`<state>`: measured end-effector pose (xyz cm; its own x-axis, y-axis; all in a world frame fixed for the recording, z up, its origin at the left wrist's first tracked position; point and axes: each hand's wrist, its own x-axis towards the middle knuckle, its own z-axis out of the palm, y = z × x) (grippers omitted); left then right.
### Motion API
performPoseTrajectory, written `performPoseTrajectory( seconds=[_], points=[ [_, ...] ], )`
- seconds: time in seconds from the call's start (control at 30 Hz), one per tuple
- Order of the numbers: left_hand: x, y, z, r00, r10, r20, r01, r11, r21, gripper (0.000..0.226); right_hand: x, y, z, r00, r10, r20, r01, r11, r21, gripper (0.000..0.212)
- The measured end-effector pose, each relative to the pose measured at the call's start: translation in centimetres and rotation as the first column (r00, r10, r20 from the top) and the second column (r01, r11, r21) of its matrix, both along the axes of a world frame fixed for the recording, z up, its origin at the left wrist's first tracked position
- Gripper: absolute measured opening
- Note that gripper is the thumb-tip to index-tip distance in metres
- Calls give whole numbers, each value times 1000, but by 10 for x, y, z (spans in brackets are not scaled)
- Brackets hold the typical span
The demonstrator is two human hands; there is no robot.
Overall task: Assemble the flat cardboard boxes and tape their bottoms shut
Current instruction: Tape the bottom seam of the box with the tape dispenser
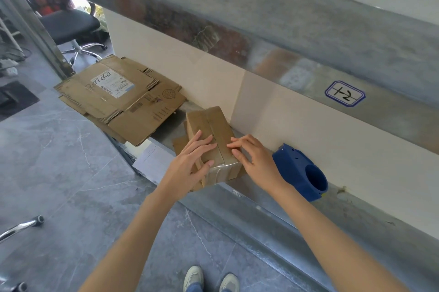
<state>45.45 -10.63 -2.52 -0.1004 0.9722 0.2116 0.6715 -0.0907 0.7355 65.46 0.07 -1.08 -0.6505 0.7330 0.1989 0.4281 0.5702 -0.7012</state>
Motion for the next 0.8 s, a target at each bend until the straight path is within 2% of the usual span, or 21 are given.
performPoseTrajectory(
  seconds=[0.13, 0.2, 0.3, 0.47, 0.8],
  points=[
    [-2, -2, 6, 991, -7, 132, 15, 998, -55, 39, 4, 3, 6, 999, 40, 26, -39, 999, -35, 23],
    [-5, -5, 9, 989, -30, 148, 43, 995, -89, 55, 10, 7, 11, 993, 100, 68, -95, 993, -71, 35],
    [-6, -6, 11, 993, -38, 112, 50, 993, -107, 66, 15, 11, 15, 977, 133, 170, -135, 991, 5, 51],
    [-2, -6, 7, 998, -20, 59, 22, 999, -42, 63, 13, 10, 13, 985, 103, 140, -123, 982, 143, 33],
    [8, -7, -4, 998, 25, 64, -29, 998, 52, 63, 10, 5, 3, 999, 43, 32, -48, 976, 213, 23]
  ],
)
